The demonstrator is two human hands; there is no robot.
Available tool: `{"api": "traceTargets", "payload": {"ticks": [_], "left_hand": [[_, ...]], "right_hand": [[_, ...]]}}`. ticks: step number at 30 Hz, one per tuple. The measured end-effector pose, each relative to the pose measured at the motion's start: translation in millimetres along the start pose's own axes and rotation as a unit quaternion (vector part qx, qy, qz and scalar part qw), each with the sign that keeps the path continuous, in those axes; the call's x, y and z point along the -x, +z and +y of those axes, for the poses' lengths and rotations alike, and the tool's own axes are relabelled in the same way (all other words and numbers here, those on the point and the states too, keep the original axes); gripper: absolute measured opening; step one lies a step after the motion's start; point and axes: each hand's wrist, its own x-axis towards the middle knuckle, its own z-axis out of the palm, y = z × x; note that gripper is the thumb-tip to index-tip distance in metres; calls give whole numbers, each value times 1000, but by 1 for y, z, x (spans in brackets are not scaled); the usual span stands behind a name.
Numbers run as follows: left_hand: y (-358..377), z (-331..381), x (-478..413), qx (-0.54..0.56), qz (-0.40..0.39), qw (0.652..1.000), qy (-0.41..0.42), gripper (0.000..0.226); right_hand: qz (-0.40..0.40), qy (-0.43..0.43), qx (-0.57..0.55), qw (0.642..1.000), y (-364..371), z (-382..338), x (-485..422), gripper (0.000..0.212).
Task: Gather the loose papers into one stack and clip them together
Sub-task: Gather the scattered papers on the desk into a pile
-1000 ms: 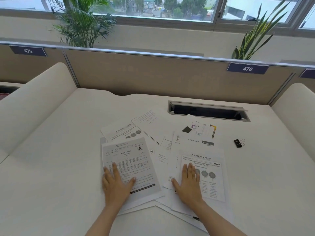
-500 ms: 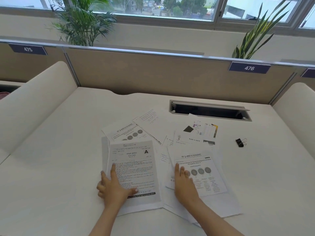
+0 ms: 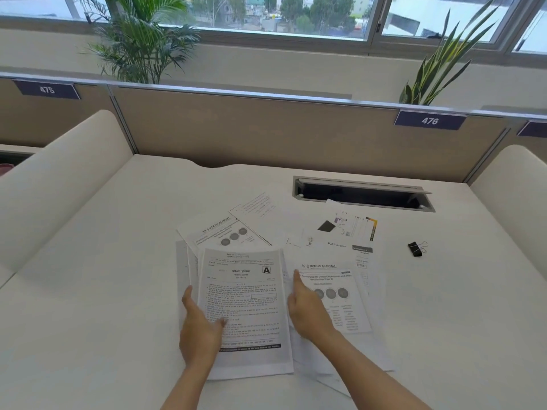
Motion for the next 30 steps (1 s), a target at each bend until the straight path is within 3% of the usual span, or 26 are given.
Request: {"api": "traceTargets", "payload": {"ticks": [6, 13, 17, 23, 30], "left_hand": [[-4, -4, -10, 12, -19, 1000, -11, 48], [-29, 4, -30, 110, 31, 993, -4, 44], [-37, 13, -39, 165, 41, 985, 2, 47], [-21, 30, -32, 202, 0, 979, 19, 46], [13, 31, -16, 126, -108, 986, 23, 46]], "right_hand": [[93, 56, -92, 990, -31, 28, -4, 69], [127, 159, 102, 974, -56, 93, 5, 119], [106, 211, 93, 967, -53, 105, 10, 134], [98, 206, 105, 968, -32, 97, 5, 127], [90, 152, 32, 984, -23, 85, 0, 94]]}}
